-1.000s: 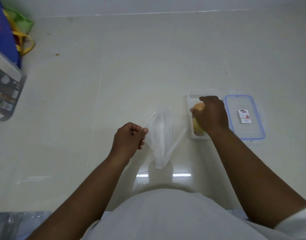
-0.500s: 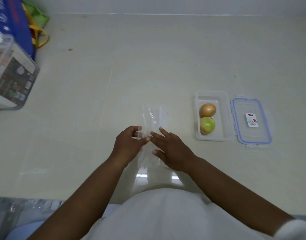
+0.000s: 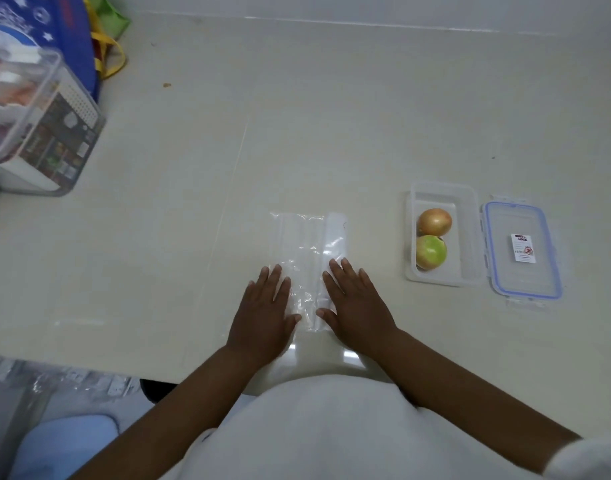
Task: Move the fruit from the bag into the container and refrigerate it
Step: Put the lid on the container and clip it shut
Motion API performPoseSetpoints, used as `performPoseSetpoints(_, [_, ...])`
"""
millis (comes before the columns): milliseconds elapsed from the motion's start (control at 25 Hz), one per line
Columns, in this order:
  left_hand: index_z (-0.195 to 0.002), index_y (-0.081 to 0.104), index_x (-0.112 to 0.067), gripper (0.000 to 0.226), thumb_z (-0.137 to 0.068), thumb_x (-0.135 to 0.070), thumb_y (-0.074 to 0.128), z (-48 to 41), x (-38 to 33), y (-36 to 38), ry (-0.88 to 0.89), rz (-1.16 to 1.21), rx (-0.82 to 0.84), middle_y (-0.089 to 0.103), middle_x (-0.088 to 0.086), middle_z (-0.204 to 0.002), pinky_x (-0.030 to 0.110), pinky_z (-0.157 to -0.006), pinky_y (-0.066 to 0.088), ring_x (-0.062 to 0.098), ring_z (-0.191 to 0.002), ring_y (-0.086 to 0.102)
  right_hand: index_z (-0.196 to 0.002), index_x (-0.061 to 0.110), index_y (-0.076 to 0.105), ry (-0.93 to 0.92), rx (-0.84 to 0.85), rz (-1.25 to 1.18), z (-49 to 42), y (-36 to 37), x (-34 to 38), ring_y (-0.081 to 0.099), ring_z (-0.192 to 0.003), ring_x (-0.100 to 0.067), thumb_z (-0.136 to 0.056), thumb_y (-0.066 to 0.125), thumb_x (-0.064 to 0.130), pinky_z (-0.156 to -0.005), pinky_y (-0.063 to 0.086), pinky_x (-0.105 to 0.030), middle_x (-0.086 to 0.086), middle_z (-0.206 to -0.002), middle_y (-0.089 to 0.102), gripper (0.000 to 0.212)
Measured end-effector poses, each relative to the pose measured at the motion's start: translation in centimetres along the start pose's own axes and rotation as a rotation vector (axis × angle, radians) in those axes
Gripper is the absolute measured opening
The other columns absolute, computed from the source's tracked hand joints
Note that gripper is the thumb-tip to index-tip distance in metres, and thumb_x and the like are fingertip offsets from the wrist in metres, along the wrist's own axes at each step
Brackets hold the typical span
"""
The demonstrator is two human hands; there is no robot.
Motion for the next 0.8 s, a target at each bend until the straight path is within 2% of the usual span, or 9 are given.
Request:
performPoseSetpoints(40, [-0.151, 0.023, -0.008, 0.069, -0.095, -0.045, 0.043, -0.1, 0.3, 0.8, -0.029, -0.037, 0.078, 0.011, 0.015, -0.162, 0.049, -0.119, 0.013, 0.033, -0.15, 0.005, -0.151, 0.013, 0.02, -0.004, 0.013, 0.01, -0.3, 0.1, 0.0, 0.002, -0.15, -0.027, -0.095, 0.03, 0.055, -0.121, 0.007, -0.047, -0.009, -0.163, 0.01, 0.07])
performPoseSetpoints(120, [-0.152, 0.016, -0.009, 0.071, -0.096, -0.046, 0.038, -1.0, 1.1, 1.3, -0.052, -0.09, 0.116, 0.001, 0.012, -0.164, 0.05, -0.119, 0.006, 0.031, -0.15, -0.003, -0.151, 0.012, 0.02, -0.012, 0.026, 0.007, -1.1, -0.2, 0.1, 0.002, -0.15, -0.028, -0.096, 0.03, 0.054, -0.121, 0.006, -0.047, -0.01, -0.163, 0.009, 0.07])
performPoseSetpoints(480, [-0.151, 0.018, -0.007, 0.072, -0.095, -0.045, 0.044, -5.3, 2.5, -0.9, -0.061, -0.12, 0.131, 0.003, 0.014, -0.163, 0.055, -0.118, 0.008, 0.033, -0.15, 0.001, -0.152, 0.011, 0.016, 0.004, 0.054, 0.037, -5.1, -2.7, 0.0, -0.003, -0.15, -0.027, -0.097, 0.032, 0.051, -0.12, 0.004, -0.049, -0.01, -0.163, 0.003, 0.07])
performPoseSetpoints(560, [-0.151, 0.02, -0.007, 0.072, -0.095, -0.044, 0.046, -5.4, 1.6, -1.6, -0.065, -0.092, 0.098, 0.005, 0.016, -0.163, 0.054, -0.118, 0.008, 0.035, -0.149, 0.002, -0.152, 0.012, 0.019, -0.019, -0.034, -0.037, -4.0, -3.8, 0.0, -0.001, -0.15, -0.027, -0.097, 0.032, 0.052, -0.12, 0.007, -0.048, -0.009, -0.163, 0.006, 0.069])
performPoseSetpoints(640, [-0.149, 0.026, -0.005, 0.069, -0.095, -0.04, 0.05, -6.0, -0.2, -2.9, -0.041, -0.02, 0.016, 0.016, 0.018, -0.161, 0.051, -0.119, 0.012, 0.036, -0.149, 0.01, -0.15, 0.011, 0.025, -0.032, -0.164, -0.165, -2.1, -5.5, -0.4, 0.004, -0.15, -0.026, -0.097, 0.034, 0.051, -0.121, 0.01, -0.044, -0.009, -0.162, 0.013, 0.067])
performPoseSetpoints(720, [-0.144, 0.038, -0.003, 0.063, -0.093, -0.034, 0.057, -7.0, -3.2, -4.7, 0.008, 0.119, -0.084, 0.034, 0.019, -0.154, 0.045, -0.117, 0.023, 0.035, -0.144, 0.027, -0.147, 0.01, 0.034, -0.007, -0.32, -0.268, 0.7, -7.5, -1.8, 0.013, -0.149, -0.024, -0.097, 0.037, 0.05, -0.12, 0.014, -0.037, -0.009, -0.159, 0.026, 0.064])
performPoseSetpoints(800, [-0.136, 0.049, -0.002, 0.053, -0.091, -0.028, 0.061, -8.7, -7.5, -6.2, 0.079, 0.269, -0.141, 0.052, 0.019, -0.139, 0.037, -0.108, 0.035, 0.032, -0.131, 0.046, -0.139, 0.008, 0.046, 0.078, -0.521, -0.298, 4.0, -9.6, -5.2, 0.03, -0.144, -0.024, -0.096, 0.044, 0.045, -0.118, 0.022, -0.033, -0.011, -0.15, 0.042, 0.057])
Point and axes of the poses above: each hand's wrist, its own z-axis away from the middle knuckle, its own y-axis out of the palm, x = y × z, the point moved 4 cm from there along -z, towards the middle knuckle
